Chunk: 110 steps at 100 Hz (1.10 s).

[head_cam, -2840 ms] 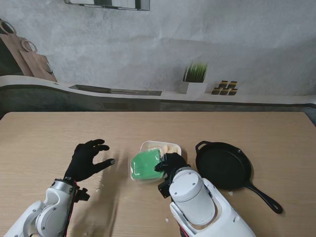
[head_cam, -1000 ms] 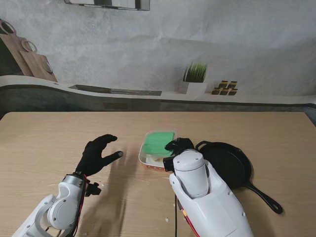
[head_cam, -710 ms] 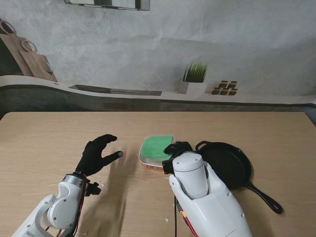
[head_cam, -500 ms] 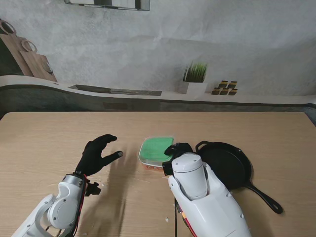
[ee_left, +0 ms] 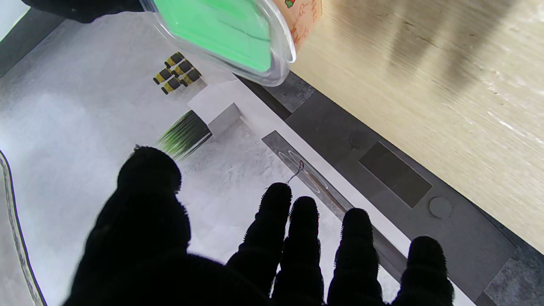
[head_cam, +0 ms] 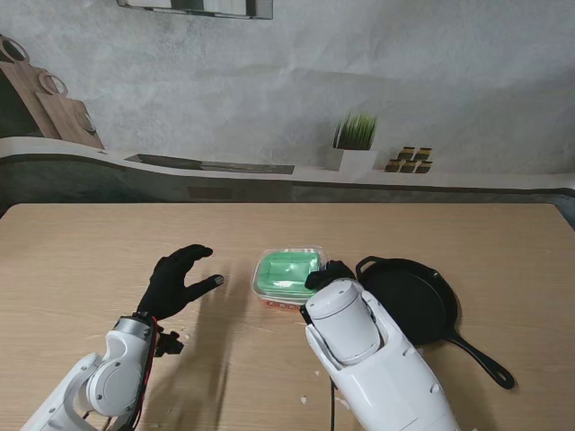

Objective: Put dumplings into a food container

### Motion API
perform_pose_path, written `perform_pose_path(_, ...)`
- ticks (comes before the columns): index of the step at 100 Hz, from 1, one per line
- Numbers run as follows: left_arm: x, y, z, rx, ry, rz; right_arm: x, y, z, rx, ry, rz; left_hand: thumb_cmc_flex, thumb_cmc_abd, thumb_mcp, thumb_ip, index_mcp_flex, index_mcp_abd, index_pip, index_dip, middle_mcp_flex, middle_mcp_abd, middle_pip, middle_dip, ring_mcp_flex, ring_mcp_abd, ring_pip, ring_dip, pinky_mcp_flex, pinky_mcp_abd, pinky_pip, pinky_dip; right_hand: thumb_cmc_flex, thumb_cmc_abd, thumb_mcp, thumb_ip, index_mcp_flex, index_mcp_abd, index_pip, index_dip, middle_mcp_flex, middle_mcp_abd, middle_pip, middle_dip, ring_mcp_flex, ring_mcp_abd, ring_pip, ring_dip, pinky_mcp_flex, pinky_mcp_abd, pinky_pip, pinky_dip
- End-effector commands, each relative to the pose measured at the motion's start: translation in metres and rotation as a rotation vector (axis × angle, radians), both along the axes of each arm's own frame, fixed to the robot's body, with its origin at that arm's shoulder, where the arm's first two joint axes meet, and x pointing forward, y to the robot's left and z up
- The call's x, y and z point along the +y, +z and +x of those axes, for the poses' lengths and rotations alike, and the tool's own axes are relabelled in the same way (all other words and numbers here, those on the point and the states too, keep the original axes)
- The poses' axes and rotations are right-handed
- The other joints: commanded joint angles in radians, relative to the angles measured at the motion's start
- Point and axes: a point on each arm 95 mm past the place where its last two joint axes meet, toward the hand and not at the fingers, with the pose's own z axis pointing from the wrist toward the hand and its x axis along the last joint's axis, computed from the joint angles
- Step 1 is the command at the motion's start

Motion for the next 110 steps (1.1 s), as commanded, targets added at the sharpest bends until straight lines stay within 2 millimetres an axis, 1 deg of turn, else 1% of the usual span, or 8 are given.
perform_pose_path(1, -0.002, -0.001, 0.0, 0.012, -0.01, 0.0, 0.0, -0.003, -0.003, 0.025, 0.011, 0.005, 0.024, 0.016, -0.014, 0.036, -0.025, 0.006, -0.014, -0.009, -0.031, 0.017, -0.016, -0.011, -0.033, -0.007, -0.018, -0.001, -0.016, -0.019, -0.012, 0.014, -0.025, 0.026, 0.004, 0.035, -0.044, -0.006, -0.032, 0.002, -0.05, -0.027, 0.003, 0.038, -0.045, 0.049, -0.003, 0.038, -0.018, -0.003, 0.044, 0.041)
perform_pose_path(7, -0.002, -0.001, 0.0, 0.011, -0.01, 0.001, -0.001, -0.003, -0.004, 0.04, 0.034, -0.015, 0.024, 0.014, -0.013, 0.037, -0.025, 0.008, -0.014, -0.009, -0.03, 0.016, -0.016, -0.011, -0.033, -0.008, -0.018, -0.001, -0.016, -0.019, -0.011, 0.014, -0.065, 0.05, -0.006, 0.066, -0.086, 0.005, -0.096, 0.114, -0.116, -0.04, -0.029, 0.084, -0.106, 0.04, -0.015, 0.076, -0.054, -0.011, 0.029, 0.047)
perform_pose_path(12, -0.001, -0.001, 0.0, 0.011, -0.009, 0.001, -0.002, -0.002, -0.005, 0.051, 0.049, -0.031, 0.024, 0.013, -0.012, 0.037, -0.025, 0.005, -0.014, -0.009, -0.03, 0.017, -0.016, -0.011, -0.033, -0.009, -0.018, -0.001, -0.015, -0.019, -0.011, 0.014, -0.11, 0.072, -0.006, 0.137, -0.145, 0.009, -0.134, 0.161, -0.185, -0.053, -0.047, 0.134, -0.167, 0.036, -0.021, 0.096, -0.095, -0.017, 0.012, 0.046)
perform_pose_path(46, 0.0, 0.0, 0.0, 0.009, -0.007, 0.002, -0.005, -0.001, -0.009, 0.102, 0.1, -0.043, 0.027, 0.004, 0.001, 0.039, -0.023, 0.007, -0.014, -0.009, -0.03, 0.018, -0.017, -0.011, -0.032, -0.009, -0.018, -0.001, -0.016, -0.019, -0.011, 0.014, -0.22, 0.135, -0.117, 0.131, -0.382, 0.002, -0.286, 0.035, -0.488, -0.079, -0.12, 0.146, -0.446, 0.018, -0.112, 0.135, -0.296, -0.081, -0.097, 0.051)
perform_pose_path(61, 0.0, 0.0, 0.0, 0.008, -0.008, 0.004, -0.005, 0.001, -0.01, 0.103, 0.1, -0.039, 0.028, -0.001, 0.007, 0.039, -0.022, 0.007, -0.014, -0.009, -0.03, 0.017, -0.017, -0.011, -0.032, -0.008, -0.018, -0.001, -0.016, -0.019, -0.011, 0.014, -0.267, 0.189, -0.181, 0.13, -0.387, 0.006, -0.546, -0.058, -0.605, -0.084, -0.16, 0.0, -0.62, -0.017, -0.206, 0.116, -0.401, -0.177, -0.125, 0.117)
perform_pose_path(68, 0.0, -0.001, 0.0, 0.009, -0.008, 0.006, -0.006, 0.002, -0.011, 0.097, 0.095, -0.04, 0.032, -0.006, 0.011, 0.04, -0.019, 0.007, -0.013, -0.008, -0.029, 0.017, -0.017, -0.011, -0.031, -0.007, -0.018, -0.001, -0.016, -0.019, -0.011, 0.014, -0.277, 0.204, -0.199, 0.129, -0.39, 0.005, -0.645, -0.062, -0.6, -0.074, -0.277, -0.067, -0.706, -0.033, -0.243, 0.101, -0.453, -0.21, -0.146, 0.134)
perform_pose_path(86, 0.001, -0.001, 0.001, 0.015, -0.012, 0.03, -0.011, 0.004, -0.014, 0.099, 0.112, -0.074, 0.059, -0.025, 0.039, 0.041, 0.028, -0.029, 0.006, -0.001, -0.019, 0.021, -0.014, -0.011, -0.023, -0.002, -0.013, 0.002, -0.013, -0.014, -0.011, 0.014, -0.275, 0.239, -0.248, 0.133, -0.39, -0.015, -0.816, 0.096, -0.588, -0.094, -0.483, -0.136, -0.853, -0.102, -0.295, 0.066, -0.541, -0.322, -0.168, 0.221)
perform_pose_path(110, 0.005, 0.0, 0.007, 0.051, -0.01, 0.087, -0.018, 0.011, -0.018, 0.005, 0.219, -0.215, 0.078, -0.054, 0.166, 0.031, 0.148, -0.038, 0.033, 0.016, 0.167, 0.045, 0.022, 0.016, 0.053, 0.03, 0.024, 0.008, 0.002, -0.003, -0.012, 0.005, -0.271, 0.263, -0.277, 0.141, -0.383, -0.091, -0.796, 0.204, -0.58, -0.131, -0.557, -0.158, -0.91, -0.147, -0.321, 0.046, -0.57, -0.398, -0.167, 0.26)
